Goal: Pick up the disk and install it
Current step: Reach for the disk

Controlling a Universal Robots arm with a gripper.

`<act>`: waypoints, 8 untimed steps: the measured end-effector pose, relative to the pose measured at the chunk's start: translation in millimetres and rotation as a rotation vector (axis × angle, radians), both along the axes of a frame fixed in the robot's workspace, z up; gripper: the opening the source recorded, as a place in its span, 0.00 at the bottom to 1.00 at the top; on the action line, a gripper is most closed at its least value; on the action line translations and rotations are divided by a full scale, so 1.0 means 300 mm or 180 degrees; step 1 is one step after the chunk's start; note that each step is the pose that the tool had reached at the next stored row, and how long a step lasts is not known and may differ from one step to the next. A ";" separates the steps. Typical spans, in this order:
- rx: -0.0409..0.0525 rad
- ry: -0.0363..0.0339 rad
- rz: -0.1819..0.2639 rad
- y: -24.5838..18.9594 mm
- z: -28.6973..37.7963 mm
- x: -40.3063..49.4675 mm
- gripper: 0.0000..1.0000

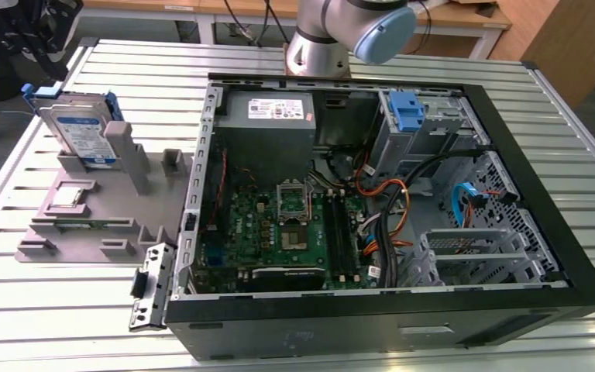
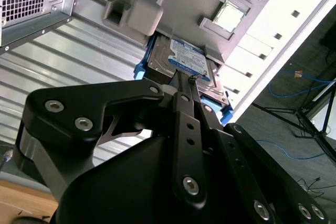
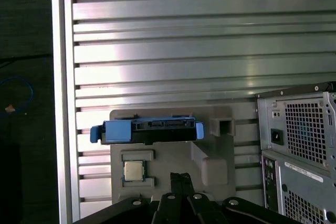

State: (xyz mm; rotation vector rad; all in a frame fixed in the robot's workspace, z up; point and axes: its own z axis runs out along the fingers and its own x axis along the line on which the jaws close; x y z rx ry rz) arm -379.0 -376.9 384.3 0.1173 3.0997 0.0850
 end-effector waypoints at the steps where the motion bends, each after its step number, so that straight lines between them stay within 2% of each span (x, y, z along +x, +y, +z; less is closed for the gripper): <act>1: 0.0000 0.0000 0.0000 0.000 -0.002 0.000 0.10; 8: 0.0000 0.0000 0.0000 0.000 -0.003 0.000 0.10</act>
